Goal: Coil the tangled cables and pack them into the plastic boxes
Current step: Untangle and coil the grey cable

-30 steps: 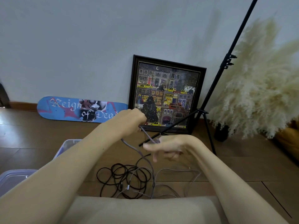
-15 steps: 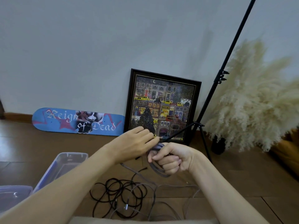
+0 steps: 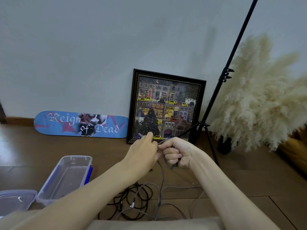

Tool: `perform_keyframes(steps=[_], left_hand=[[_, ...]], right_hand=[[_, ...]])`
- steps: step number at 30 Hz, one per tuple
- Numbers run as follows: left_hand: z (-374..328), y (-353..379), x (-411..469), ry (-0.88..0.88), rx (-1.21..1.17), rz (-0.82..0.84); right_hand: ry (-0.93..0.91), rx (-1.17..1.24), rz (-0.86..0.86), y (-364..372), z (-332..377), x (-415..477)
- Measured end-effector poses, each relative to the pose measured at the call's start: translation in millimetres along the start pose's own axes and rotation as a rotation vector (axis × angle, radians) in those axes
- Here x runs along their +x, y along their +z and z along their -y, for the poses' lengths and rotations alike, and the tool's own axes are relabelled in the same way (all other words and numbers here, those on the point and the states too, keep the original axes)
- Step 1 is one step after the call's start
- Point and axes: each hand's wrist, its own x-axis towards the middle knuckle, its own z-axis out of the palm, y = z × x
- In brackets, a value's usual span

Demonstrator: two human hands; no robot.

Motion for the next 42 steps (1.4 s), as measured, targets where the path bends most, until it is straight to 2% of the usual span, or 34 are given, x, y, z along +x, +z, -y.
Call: perform_keyframes(steps=[4, 6, 9, 11, 13, 15, 16, 18, 19, 21, 23, 25, 26, 27, 29, 31, 33, 37, 42], left_hand=[[15.5, -9.5, 4.9, -0.124, 0.078, 0.081], [22.9, -12.4, 4.6, -0.115, 0.200, 0.104], [32.7, -13.3, 7.9, -0.074, 0.284, 0.018], [39.0, -14.6, 11.1, 0.014, 0.296, -0.136], [46.2, -12.2, 14.3, 0.129, 0.349, -0.299], [54.6, -5.0, 15.6, 0.159, 0.354, -0.317], [58.1, 3.8, 16.0, 0.178, 0.362, -0.268], [61.0, 25.0, 14.5, 0.297, 0.395, -0.249], [61.9, 37.9, 13.6, 0.369, 0.391, -0.299], [60.4, 60.6, 10.4, 0.422, 0.248, -0.441], [46.2, 73.3, 3.7, 0.407, -0.098, -0.441], [27.6, 76.0, -3.8, 0.336, -0.422, -0.297], [19.1, 72.9, -4.0, 0.291, -0.469, -0.268], [10.4, 68.3, -4.8, 0.216, -0.563, -0.206], [-11.0, 49.5, -8.0, -0.006, -0.926, -0.047], [-22.9, 37.1, -8.9, -0.151, -1.246, 0.085], [-27.4, 34.3, -7.7, -0.222, -1.412, -0.005], [-20.1, 15.7, -4.1, -0.386, -1.589, -0.219], [-15.5, -0.2, -3.4, -0.589, -1.800, -0.049]], right_hand=[[-0.039, -0.031, -0.013, -6.7, 3.1, -3.3], [0.010, -0.112, 0.070, -7.7, 3.5, -5.3], [0.150, -0.225, 0.352, -5.8, 1.5, -6.1], [0.212, -0.275, 0.547, -0.3, -1.6, -6.6], [0.235, -0.314, 0.657, 9.5, -4.5, -9.4], [0.228, -0.289, 0.778, 19.9, -3.7, -15.5], [0.211, -0.245, 0.852, 23.3, -2.1, -18.2], [0.179, -0.126, 0.994, 26.2, 1.0, -22.8], [0.165, -0.055, 1.039, 25.8, 2.0, -24.8], [0.106, 0.081, 1.031, 23.1, 3.1, -28.0], [-0.012, 0.189, 0.938, 20.2, 4.0, -28.6], [-0.123, 0.314, 0.832, 15.5, 6.5, -25.0], [-0.169, 0.384, 0.777, 13.8, 8.1, -22.6], [-0.204, 0.458, 0.731, 13.0, 9.7, -19.8], [-0.283, 0.585, 0.655, 12.2, 10.5, -13.8], [-0.390, 0.654, 0.566, 6.4, 10.7, -11.9], [-0.444, 0.718, 0.554, 0.6, 11.9, -12.8], [-0.487, 0.731, 0.518, -5.2, 11.5, -15.5], [-0.543, 0.649, 0.447, -0.1, 8.9, -17.1]])
